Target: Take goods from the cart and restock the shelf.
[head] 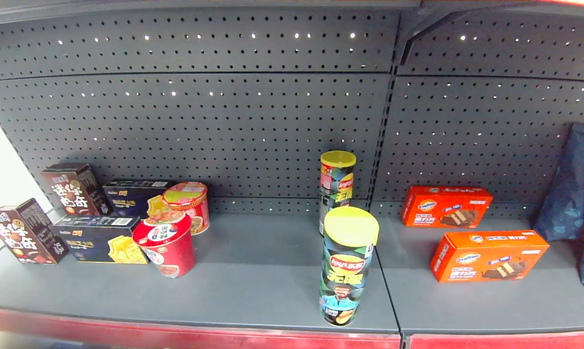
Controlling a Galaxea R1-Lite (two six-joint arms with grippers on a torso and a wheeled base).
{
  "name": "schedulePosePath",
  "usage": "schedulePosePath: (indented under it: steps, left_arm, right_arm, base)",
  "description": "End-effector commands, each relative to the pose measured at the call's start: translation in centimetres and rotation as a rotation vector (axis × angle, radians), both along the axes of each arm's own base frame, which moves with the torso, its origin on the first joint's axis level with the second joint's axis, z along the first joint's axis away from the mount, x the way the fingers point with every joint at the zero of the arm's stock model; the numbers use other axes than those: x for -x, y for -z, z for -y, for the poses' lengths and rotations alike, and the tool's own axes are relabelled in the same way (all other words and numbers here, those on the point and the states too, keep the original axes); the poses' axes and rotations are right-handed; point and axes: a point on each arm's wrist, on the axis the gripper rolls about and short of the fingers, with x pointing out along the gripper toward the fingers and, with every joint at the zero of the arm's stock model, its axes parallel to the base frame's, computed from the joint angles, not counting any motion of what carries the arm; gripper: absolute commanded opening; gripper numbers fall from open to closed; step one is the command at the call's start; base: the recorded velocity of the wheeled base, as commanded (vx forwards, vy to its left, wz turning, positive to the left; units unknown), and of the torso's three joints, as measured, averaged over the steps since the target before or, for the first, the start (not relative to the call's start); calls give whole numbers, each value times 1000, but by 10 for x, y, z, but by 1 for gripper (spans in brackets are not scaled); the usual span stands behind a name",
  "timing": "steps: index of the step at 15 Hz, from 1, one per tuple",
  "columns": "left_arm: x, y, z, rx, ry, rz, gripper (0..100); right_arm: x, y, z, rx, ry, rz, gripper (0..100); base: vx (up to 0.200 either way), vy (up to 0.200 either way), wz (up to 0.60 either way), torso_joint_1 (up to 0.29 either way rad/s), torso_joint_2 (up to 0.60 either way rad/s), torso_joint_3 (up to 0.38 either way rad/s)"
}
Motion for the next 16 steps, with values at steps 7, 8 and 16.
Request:
schedulePosePath:
  steps: [7,8,16]
  left_arm:
    - [0,0,0,0,1,-4,100]
    - [0,0,0,0,1,-4,100]
    - [0,0,0,3,1,-5,100]
  right_arm:
    - [0,0,-1,94,-46,7,100]
    - [0,0,-1,94,-46,7,100]
    - [0,0,-1,94,-48,7,100]
  base:
    - [0,0,0,0,0,0]
    - [0,0,0,0,0,0]
    - [0,0,-150,-1,1,1]
